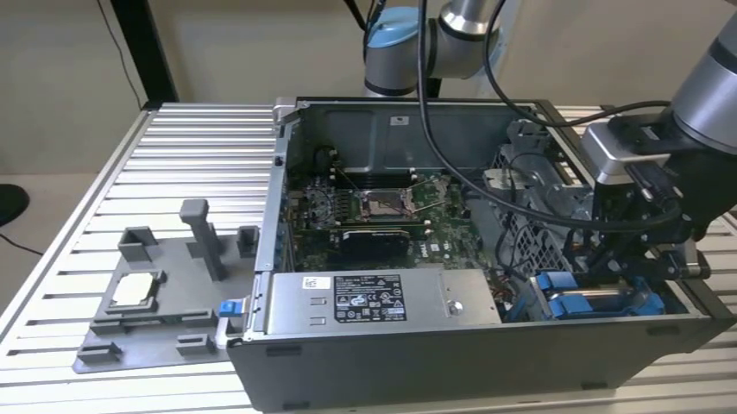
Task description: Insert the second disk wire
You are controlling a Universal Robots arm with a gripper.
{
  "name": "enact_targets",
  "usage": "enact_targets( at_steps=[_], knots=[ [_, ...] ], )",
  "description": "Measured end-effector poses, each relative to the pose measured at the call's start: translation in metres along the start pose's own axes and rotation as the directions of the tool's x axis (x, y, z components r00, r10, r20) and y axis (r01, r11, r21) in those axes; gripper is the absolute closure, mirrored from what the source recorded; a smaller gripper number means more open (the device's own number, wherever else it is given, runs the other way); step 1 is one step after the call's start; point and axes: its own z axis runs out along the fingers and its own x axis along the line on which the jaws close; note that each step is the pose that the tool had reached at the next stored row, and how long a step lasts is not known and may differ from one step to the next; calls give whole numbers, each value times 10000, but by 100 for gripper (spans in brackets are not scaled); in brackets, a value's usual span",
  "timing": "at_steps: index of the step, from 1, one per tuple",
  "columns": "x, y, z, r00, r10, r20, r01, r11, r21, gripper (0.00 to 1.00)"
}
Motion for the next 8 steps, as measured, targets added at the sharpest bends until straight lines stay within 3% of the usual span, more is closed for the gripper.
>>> enact_targets(
  at_steps=[8],
  knots=[
    [2,1,59,10000,-6,1,6,10000,93,100]
  ],
)
